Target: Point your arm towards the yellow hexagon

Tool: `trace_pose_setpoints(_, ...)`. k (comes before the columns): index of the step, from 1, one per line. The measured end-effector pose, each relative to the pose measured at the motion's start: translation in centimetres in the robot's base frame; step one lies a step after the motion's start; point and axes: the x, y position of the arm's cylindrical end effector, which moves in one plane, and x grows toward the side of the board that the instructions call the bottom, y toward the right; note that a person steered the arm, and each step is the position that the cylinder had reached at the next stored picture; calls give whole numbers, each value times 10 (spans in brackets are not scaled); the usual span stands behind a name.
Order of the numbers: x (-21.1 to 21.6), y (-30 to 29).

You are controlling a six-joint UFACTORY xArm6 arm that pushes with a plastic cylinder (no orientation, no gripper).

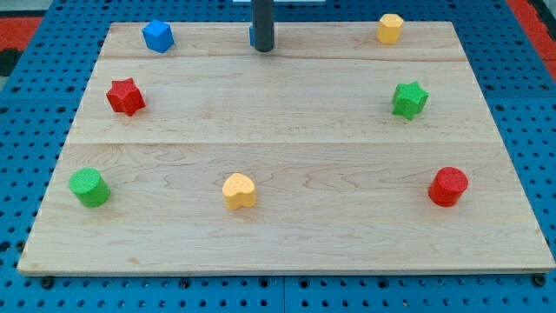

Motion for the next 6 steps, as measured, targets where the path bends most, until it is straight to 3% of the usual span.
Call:
trace_pose_setpoints(1, 0, 0)
trace_pose_setpoints(2, 43, 51)
trace_pose_setpoints(3, 68, 138)
trace_pose_setpoints(4, 45, 224)
trace_pose_setpoints(5, -13, 279)
trace_pose_setpoints(6, -56, 285)
